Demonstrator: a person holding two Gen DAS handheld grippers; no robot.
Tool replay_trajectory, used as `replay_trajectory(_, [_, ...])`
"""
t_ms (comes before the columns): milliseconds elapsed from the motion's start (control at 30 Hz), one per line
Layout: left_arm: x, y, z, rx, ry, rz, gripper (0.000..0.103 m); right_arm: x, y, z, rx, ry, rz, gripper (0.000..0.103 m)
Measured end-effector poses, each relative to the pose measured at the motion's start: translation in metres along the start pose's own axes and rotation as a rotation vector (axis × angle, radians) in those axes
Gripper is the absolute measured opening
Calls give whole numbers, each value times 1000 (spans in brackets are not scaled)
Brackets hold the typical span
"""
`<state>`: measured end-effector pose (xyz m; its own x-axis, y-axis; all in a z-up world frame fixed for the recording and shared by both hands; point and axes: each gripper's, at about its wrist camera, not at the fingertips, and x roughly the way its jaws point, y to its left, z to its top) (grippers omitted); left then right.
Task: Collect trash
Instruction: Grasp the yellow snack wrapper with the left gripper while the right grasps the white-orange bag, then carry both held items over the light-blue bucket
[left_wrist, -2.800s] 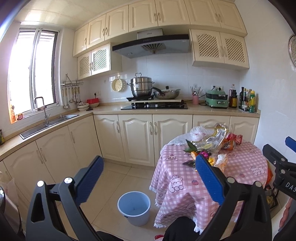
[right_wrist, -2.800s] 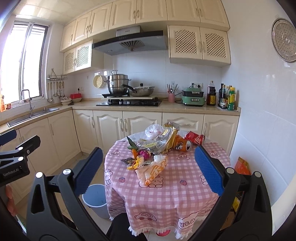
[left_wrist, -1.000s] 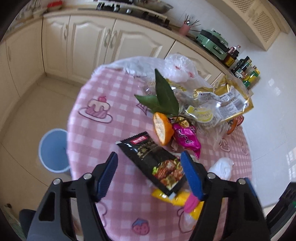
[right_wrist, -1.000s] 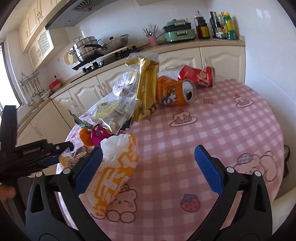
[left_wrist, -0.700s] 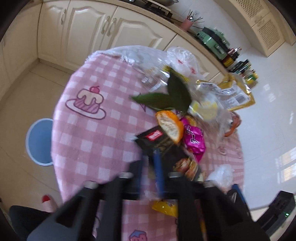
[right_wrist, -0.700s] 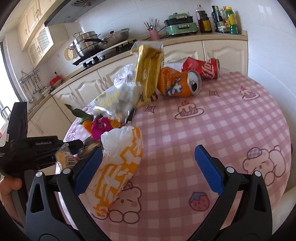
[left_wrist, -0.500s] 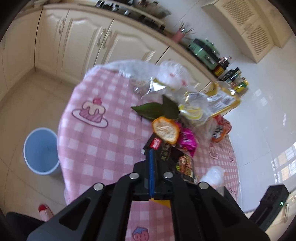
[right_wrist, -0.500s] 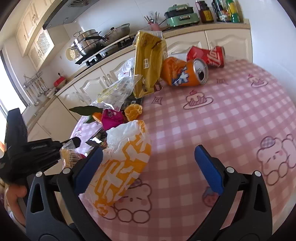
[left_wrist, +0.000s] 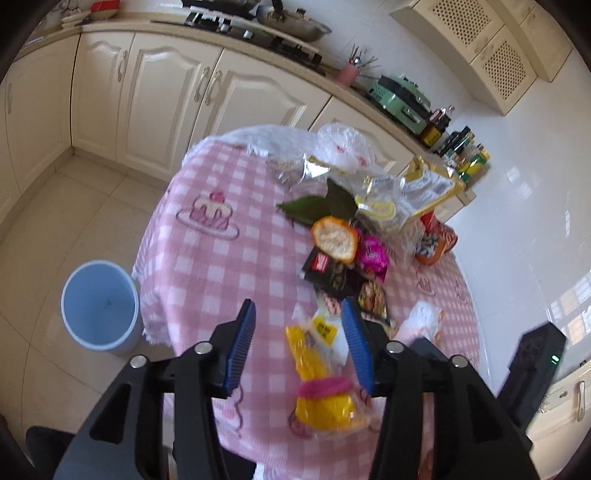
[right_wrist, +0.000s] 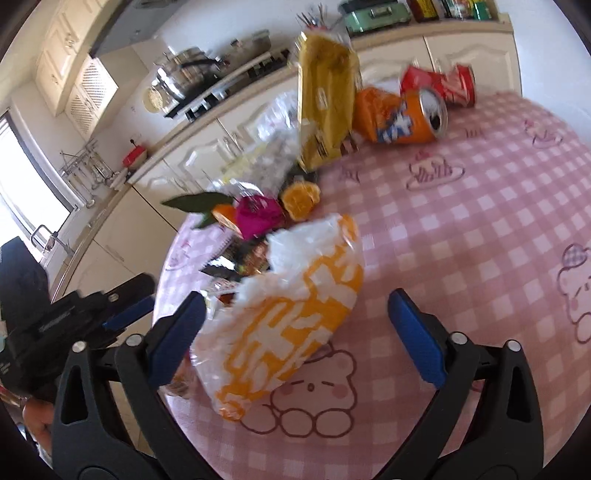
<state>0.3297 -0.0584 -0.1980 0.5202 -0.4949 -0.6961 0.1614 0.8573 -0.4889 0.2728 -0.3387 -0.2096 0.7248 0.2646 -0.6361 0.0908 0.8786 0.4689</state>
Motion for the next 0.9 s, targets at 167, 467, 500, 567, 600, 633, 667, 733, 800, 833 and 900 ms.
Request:
replay_trajectory(167, [2, -7, -15, 32, 87, -3, 59, -3, -10, 3, 10, 16, 47, 60])
replay_trajectory(467, [23, -33, -32, 180, 137, 87, 37, -35, -27, 3, 1, -41, 11, 58])
replay_trajectory(500, [23, -34, -34, 184, 137, 86, 36, -37, -25, 2, -1, -46, 13, 58])
replay_trajectory(567, [21, -35, -36, 209, 129, 87, 35, -41, -23, 2, -8, -49, 20, 58])
replay_trajectory(600, [19, -35, -38, 209, 122, 79, 33, -42, -21, 1, -11, -53, 25, 58])
replay_trajectory(633, [16, -33, -39, 195, 114, 65, 33, -44, -18, 1, -16, -55, 30, 58])
replay_trajectory(667, [11, -30, -40, 176, 104, 47, 32, -45, -14, 0, -24, -57, 36, 58])
replay_trajectory(733, [1, -27, -41, 170, 81, 30, 32, -47, -3, -2, -48, -66, 45, 58])
replay_trajectory(800, [-13, -25, -42, 174, 54, 18, 32, -49, 10, -3, -86, -76, 46, 59])
replay_trajectory(833, [-21, -24, -42, 177, 37, 11, 32, -51, 18, -3, -106, -81, 49, 59])
replay_trajectory(900, [-41, -18, -41, 184, -6, 20, 32, -53, 35, -3, -144, -88, 64, 59])
